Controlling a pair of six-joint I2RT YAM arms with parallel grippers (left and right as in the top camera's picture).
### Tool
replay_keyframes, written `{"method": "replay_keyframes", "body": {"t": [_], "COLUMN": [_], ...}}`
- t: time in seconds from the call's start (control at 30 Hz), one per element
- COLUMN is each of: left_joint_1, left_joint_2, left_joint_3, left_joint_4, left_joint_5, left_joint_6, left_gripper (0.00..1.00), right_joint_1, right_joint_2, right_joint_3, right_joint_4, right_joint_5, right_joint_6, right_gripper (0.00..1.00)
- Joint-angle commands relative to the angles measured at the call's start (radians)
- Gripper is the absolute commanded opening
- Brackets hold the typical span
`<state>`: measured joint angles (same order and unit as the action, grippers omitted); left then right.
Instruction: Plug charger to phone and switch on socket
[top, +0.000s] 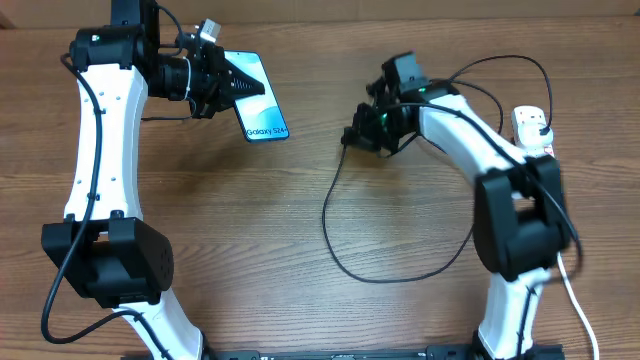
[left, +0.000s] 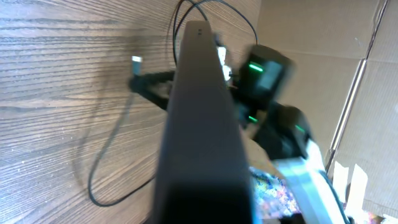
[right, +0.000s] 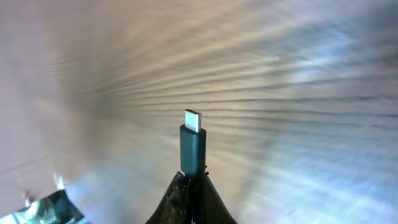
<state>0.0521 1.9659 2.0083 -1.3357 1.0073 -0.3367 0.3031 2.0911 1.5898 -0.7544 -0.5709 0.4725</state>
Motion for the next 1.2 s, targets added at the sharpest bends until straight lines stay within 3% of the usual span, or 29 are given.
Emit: {"method": "replay_keyframes", "body": {"t": [0.0, 0.4, 0.77, 1.0, 1.17], "left_joint_1": [-0.008, -0.01, -0.063, -0.107, -0.118], "left_joint_2": [-0.021, -0.021, -0.021, -0.021, -0.021], "left_joint_3": [0.017, 0.017, 0.017, 0.017, 0.017], "left_joint_4": [-0.011, -0.024, -0.014, 0.022, 0.099], "left_joint_5": [0.037, 0.208, 0.225, 0.229, 0.357], "left_joint_6": [0.074, 0.217, 0.238, 0.248, 0.247], "left_gripper": [0.04, 0.04, 0.04, 0.04, 0.04], "right_joint_1": [0.004, 0.02, 0.182, 0.319, 0.358], "right_joint_2": [-0.192, -0.529, -0.861, -0.876, -0.876], "right_joint_3": [0.003, -0.079, -0.459, -0.489, -0.489], "right_joint_4": [-0.034, -0.198, 0.016, 0.13, 0.226], "right_joint_5": [-0.024, -0.029, -0.027, -0.016, 0.019], "right_joint_6": [-0.074, -0.153, -0.02, 0.057, 0.138], "right_gripper": [0.04, 0.04, 0.04, 0.04, 0.04]}}
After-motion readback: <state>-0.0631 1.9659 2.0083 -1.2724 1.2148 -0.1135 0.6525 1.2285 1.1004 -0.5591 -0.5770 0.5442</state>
